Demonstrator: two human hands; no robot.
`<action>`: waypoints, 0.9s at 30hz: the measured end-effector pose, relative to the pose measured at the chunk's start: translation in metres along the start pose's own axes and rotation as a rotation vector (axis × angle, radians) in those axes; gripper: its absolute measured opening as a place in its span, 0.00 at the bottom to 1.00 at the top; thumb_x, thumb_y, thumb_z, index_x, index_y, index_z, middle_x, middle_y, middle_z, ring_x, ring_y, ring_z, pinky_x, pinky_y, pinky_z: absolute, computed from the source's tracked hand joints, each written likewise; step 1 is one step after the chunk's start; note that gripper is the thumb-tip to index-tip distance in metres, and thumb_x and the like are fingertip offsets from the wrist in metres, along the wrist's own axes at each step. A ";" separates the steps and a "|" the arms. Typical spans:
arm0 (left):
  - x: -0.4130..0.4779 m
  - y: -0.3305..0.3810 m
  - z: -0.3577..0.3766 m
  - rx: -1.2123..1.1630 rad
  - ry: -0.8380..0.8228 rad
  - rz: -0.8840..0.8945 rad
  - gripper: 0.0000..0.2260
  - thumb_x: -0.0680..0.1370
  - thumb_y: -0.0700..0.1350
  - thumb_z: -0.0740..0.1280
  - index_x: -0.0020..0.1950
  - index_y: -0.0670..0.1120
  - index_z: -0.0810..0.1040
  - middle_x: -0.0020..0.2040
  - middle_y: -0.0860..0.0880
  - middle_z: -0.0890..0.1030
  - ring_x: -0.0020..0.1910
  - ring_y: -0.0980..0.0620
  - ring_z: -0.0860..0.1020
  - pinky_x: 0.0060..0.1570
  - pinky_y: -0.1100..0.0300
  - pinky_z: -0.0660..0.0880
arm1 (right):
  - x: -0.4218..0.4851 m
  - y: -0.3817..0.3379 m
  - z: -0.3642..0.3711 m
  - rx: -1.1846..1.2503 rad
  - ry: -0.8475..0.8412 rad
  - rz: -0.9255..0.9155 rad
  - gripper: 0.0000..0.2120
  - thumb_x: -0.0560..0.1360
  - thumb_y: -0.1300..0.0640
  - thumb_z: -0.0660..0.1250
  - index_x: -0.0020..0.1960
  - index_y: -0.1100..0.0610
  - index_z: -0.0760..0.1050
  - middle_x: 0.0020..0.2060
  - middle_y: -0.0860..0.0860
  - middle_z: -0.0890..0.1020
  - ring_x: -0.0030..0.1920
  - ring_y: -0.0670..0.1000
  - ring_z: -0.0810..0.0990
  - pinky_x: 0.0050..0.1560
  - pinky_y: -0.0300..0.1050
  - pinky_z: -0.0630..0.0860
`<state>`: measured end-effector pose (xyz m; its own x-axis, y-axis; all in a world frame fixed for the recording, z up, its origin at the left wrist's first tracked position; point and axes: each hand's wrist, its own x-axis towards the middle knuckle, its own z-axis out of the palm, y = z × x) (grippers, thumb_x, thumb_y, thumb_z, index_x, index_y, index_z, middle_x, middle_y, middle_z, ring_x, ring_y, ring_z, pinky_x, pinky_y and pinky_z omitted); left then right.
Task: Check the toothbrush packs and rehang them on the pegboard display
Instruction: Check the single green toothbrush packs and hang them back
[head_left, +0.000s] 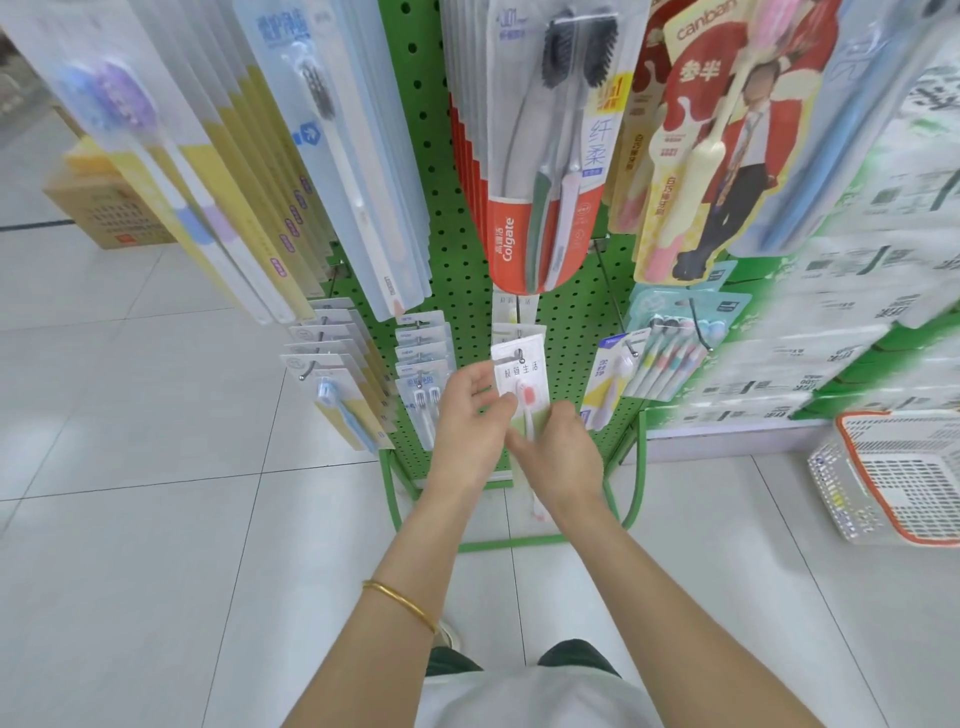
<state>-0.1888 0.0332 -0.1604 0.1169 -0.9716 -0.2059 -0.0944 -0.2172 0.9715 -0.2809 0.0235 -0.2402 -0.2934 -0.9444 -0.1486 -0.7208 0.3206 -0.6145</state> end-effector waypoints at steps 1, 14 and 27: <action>0.000 0.000 0.000 0.007 -0.004 -0.002 0.16 0.78 0.36 0.62 0.65 0.48 0.69 0.59 0.55 0.72 0.61 0.56 0.73 0.62 0.60 0.70 | 0.003 -0.002 0.002 0.007 -0.004 0.000 0.24 0.71 0.38 0.67 0.47 0.57 0.63 0.44 0.53 0.77 0.43 0.57 0.77 0.35 0.46 0.68; 0.005 -0.003 0.006 0.090 -0.041 -0.016 0.22 0.80 0.39 0.62 0.73 0.47 0.63 0.71 0.50 0.67 0.67 0.55 0.70 0.58 0.65 0.66 | 0.028 -0.009 0.006 0.070 -0.098 0.000 0.14 0.80 0.54 0.61 0.57 0.64 0.64 0.54 0.60 0.74 0.49 0.60 0.77 0.39 0.47 0.66; 0.009 0.003 0.016 0.184 0.036 0.074 0.22 0.79 0.37 0.62 0.72 0.46 0.64 0.70 0.47 0.66 0.66 0.52 0.70 0.66 0.56 0.68 | 0.033 -0.041 -0.082 0.149 0.165 -0.355 0.17 0.76 0.71 0.52 0.61 0.65 0.71 0.56 0.59 0.75 0.51 0.54 0.71 0.41 0.36 0.59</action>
<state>-0.2034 0.0227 -0.1615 0.1377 -0.9823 -0.1269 -0.2829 -0.1618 0.9454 -0.3124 -0.0147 -0.1562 -0.1486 -0.9661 0.2112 -0.7002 -0.0481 -0.7124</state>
